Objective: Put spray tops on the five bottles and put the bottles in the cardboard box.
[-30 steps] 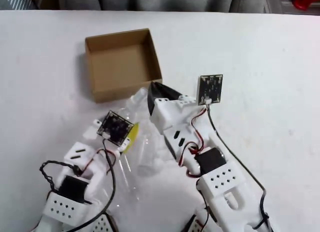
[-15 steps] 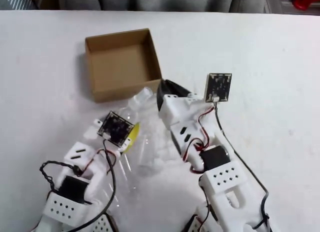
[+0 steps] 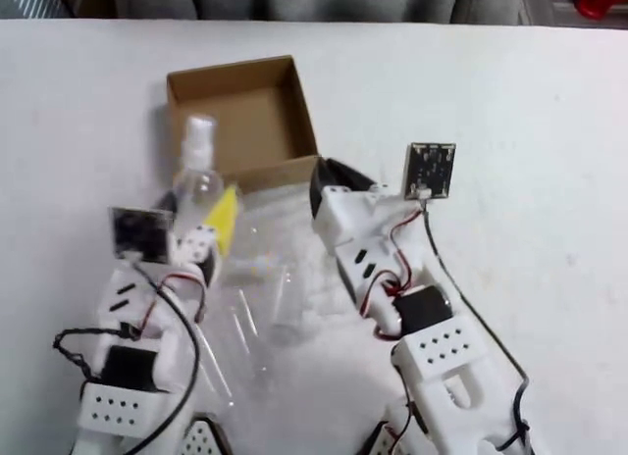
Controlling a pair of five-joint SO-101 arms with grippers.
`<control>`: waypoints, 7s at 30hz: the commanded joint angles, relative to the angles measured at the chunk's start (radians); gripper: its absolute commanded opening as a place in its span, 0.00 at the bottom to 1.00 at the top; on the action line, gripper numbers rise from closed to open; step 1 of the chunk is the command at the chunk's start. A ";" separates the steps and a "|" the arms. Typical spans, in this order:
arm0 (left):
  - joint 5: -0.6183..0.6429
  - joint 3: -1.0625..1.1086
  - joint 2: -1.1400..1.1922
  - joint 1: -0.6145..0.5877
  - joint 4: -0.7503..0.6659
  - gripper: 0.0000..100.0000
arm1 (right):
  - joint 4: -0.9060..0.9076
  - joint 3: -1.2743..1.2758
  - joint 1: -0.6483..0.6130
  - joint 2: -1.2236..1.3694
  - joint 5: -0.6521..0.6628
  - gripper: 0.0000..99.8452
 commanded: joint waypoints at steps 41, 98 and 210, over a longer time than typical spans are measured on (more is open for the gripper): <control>0.288 -0.169 -0.027 0.021 0.028 0.02 | -0.369 0.361 -0.599 -0.173 0.313 0.02; 0.095 -0.169 -0.311 0.001 0.285 0.02 | -0.424 0.361 -0.357 -0.102 0.341 0.02; -0.005 -1.760 2.252 -0.182 -0.387 0.21 | -0.429 0.350 -0.220 -0.093 0.341 0.02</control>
